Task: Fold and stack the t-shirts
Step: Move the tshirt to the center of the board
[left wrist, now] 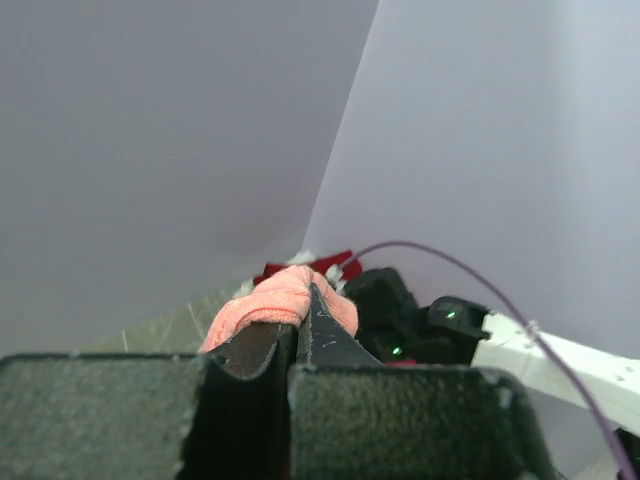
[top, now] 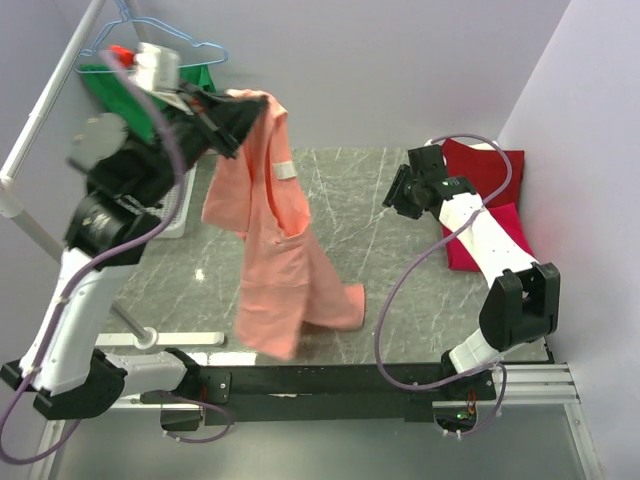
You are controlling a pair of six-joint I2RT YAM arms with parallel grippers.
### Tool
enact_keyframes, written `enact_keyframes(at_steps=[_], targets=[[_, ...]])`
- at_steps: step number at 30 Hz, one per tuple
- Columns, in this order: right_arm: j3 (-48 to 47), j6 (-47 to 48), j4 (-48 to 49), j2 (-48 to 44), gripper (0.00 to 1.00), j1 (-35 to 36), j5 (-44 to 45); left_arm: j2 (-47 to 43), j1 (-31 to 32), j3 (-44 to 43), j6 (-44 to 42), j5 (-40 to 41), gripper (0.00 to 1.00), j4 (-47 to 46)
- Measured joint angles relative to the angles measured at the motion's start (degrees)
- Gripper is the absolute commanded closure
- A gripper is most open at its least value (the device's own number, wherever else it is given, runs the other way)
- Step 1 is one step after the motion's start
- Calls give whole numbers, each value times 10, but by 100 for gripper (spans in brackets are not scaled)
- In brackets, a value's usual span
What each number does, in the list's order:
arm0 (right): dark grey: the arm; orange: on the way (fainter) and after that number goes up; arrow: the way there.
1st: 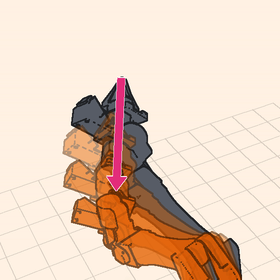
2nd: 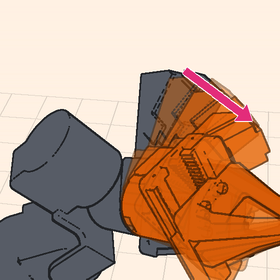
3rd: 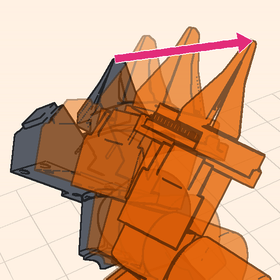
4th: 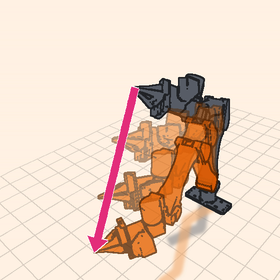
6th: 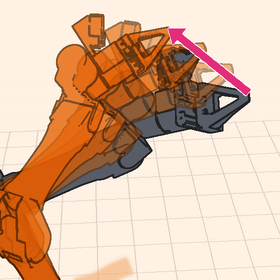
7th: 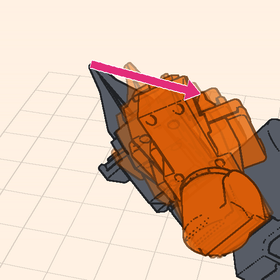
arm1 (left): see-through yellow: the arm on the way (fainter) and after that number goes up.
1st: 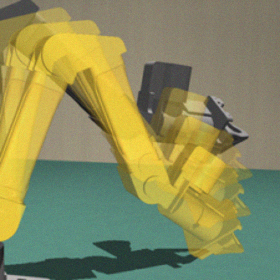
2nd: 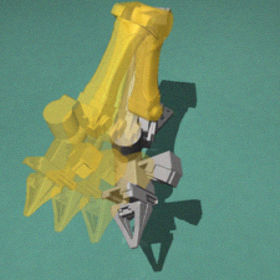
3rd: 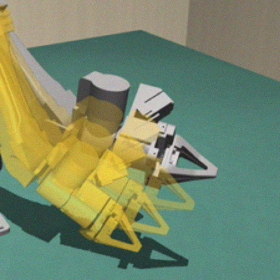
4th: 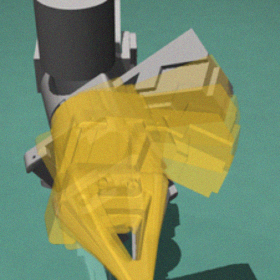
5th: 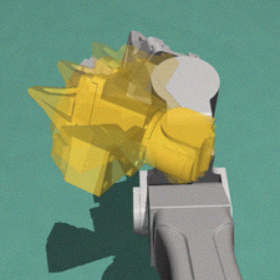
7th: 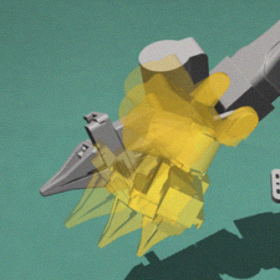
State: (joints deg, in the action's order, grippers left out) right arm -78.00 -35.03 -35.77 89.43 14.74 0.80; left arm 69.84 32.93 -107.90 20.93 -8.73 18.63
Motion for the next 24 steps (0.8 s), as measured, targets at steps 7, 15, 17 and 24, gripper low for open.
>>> enact_keyframes(at_steps=[7, 15, 17, 24], targets=[[50, 14, 15, -63, 39, 0, -19, 45, 1, 126, 22, 47, 99, -4], [75, 64, 19, -86, 37, 64, -31, 171, 2, 164, 29, 171, 99, -12], [75, 71, 17, -75, 37, 93, -31, 194, 2, 162, 29, 205, 99, -17], [113, 79, 2, -14, 38, 169, -41, 288, 0, 77, 10, 364, 99, -17]])
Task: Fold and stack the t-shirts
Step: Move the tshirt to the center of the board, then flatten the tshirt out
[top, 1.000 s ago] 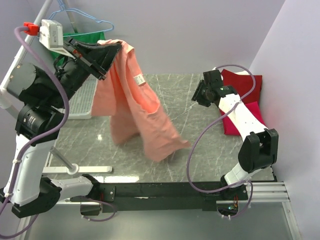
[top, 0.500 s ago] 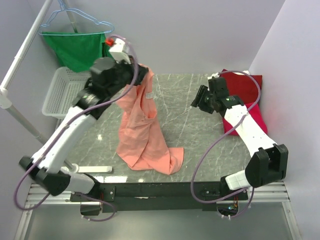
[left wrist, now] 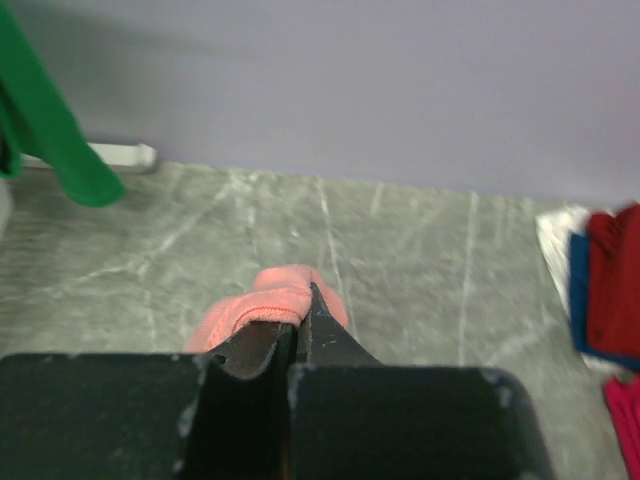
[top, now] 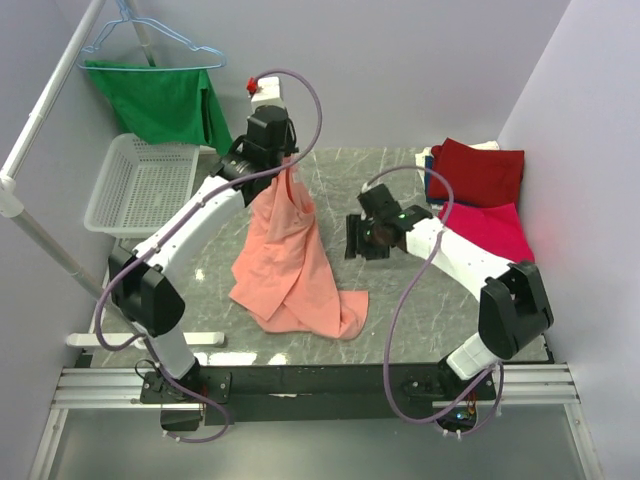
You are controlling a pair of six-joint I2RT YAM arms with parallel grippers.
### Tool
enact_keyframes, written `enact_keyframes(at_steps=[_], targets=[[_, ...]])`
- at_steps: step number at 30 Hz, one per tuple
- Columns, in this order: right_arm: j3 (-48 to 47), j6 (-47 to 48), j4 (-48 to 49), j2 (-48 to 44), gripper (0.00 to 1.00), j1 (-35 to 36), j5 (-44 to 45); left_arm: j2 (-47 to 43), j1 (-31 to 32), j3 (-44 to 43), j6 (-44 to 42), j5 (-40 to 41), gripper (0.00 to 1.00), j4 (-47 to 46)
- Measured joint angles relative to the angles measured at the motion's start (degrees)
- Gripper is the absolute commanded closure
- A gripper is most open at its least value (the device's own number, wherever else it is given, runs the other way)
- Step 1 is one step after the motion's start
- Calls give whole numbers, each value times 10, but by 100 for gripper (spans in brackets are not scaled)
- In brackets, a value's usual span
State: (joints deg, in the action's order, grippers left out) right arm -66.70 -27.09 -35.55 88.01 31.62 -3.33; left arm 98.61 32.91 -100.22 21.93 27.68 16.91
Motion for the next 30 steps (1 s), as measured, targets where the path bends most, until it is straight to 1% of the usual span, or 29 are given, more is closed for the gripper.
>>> enact_keyframes(at_steps=[5, 11, 16, 20, 24, 27, 30], targets=[[17, 11, -33, 5, 37, 53, -2, 24, -16, -43, -2, 65, 99, 3], [47, 26, -35, 5, 37, 92, -22, 26, -47, -58, -3, 99, 99, 3], [60, 31, -32, 13, 38, 97, -30, 32, -61, -69, 0, 99, 99, 7], [57, 31, -14, 48, 38, 98, -25, 35, -68, -69, 2, 91, 99, 19], [26, 27, 0, 101, 39, 98, -7, 36, -74, -70, 3, 82, 99, 28], [-16, 25, 6, 136, 39, 98, 14, 36, -79, -72, 4, 77, 99, 37], [-34, 25, 15, 146, 39, 98, 39, 36, -82, -74, 4, 70, 99, 43]])
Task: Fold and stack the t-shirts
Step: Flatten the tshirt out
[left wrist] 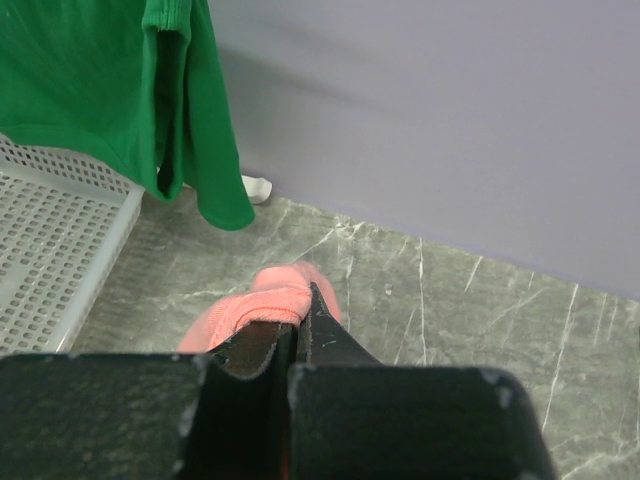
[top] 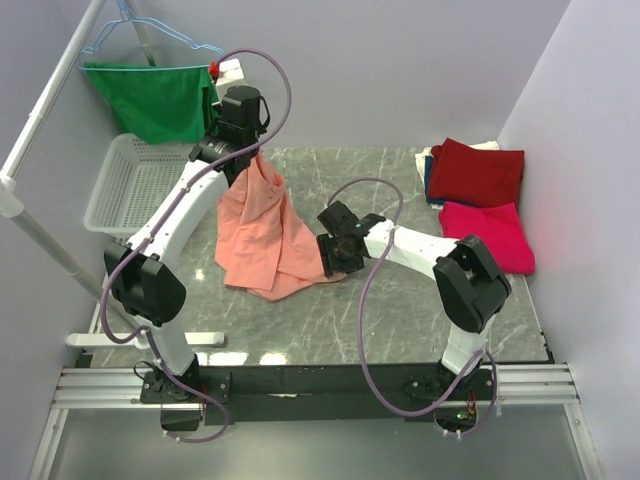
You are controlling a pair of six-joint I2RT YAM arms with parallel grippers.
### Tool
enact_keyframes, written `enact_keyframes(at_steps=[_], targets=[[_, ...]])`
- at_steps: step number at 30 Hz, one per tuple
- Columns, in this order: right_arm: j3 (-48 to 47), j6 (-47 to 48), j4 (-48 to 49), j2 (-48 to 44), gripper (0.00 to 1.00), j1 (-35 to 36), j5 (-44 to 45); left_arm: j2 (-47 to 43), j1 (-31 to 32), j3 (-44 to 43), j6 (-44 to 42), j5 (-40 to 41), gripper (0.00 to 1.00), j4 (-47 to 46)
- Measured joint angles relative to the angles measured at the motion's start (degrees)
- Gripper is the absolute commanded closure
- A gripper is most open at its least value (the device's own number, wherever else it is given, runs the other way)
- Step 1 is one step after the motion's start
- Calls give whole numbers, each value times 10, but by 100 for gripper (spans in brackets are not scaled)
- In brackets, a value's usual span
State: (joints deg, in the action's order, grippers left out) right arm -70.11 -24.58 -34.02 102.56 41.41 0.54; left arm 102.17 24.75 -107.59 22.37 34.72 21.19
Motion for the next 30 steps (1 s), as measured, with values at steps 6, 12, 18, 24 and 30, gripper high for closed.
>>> enact_keyframes(at_steps=[6, 12, 18, 24, 30], targets=[[-12, 1, 4, 11, 50, 0, 29, 0, -9, 1, 10, -15, 99, 9], [-31, 5, 14, 69, 100, 0, 28, -1, -22, 16, 16, -33, 99, 11], [-59, 0, -2, 74, 100, 0, 53, -7, -34, 25, 19, -41, 99, 24], [-67, -37, -72, 9, 100, -20, 112, -39, -47, 30, 18, -45, 99, 42], [-109, -68, -141, -131, 100, -122, 161, -99, -64, 51, 19, -53, 99, 53]])
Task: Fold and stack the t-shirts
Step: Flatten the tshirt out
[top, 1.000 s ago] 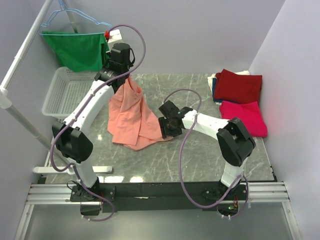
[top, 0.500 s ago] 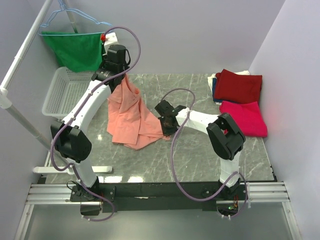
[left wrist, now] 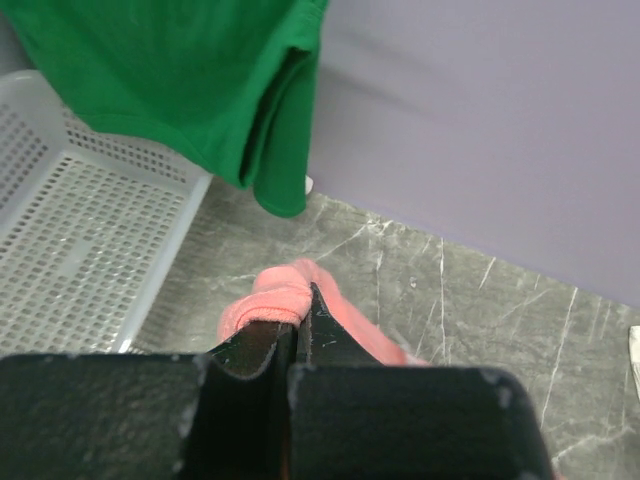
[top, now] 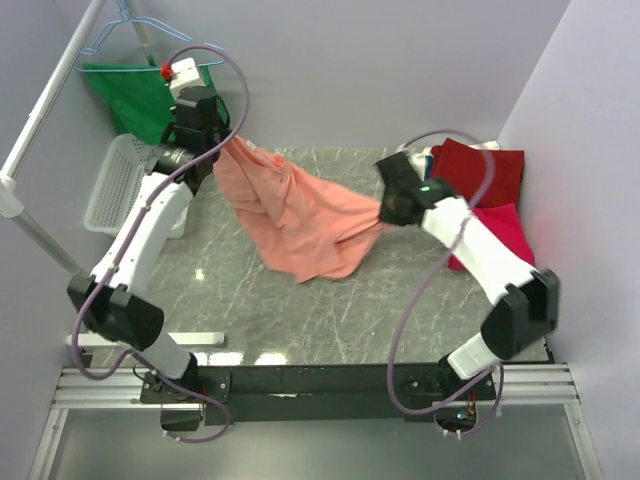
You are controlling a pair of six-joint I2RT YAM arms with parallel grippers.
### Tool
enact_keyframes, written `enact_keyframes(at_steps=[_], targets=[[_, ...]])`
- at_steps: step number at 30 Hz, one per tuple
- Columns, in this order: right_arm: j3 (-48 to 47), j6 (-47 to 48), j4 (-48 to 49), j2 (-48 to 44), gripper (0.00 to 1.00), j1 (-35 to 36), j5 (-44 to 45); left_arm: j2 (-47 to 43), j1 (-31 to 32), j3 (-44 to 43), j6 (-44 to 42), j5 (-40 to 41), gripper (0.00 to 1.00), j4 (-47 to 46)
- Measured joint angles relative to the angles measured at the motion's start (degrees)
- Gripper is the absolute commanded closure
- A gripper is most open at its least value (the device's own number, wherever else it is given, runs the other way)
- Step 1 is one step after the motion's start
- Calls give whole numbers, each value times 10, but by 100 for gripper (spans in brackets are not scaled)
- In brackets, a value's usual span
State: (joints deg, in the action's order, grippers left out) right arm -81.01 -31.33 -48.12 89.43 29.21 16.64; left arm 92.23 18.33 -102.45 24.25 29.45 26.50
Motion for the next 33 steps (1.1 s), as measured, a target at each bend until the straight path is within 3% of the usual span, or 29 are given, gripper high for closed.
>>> enact_keyframes(at_steps=[5, 12, 17, 23, 28, 33], targets=[[-57, 1, -45, -75, 100, -53, 42, -65, -17, 26, 4, -17, 99, 24], [-109, 6, -87, -121, 100, -56, 58, -165, -22, 39, 5, -30, 99, 91], [-107, 10, -101, -169, 100, -56, 48, -275, -22, 63, 8, -54, 99, 151], [-101, 21, -96, -290, 100, -56, 3, -376, -22, 69, 9, -87, 99, 190], [-92, 20, -78, -319, 100, -56, -17, -374, -22, 80, 9, -89, 99, 176], [-33, 3, -32, -189, 100, -64, -10, -287, -23, 162, 27, -109, 99, 128]])
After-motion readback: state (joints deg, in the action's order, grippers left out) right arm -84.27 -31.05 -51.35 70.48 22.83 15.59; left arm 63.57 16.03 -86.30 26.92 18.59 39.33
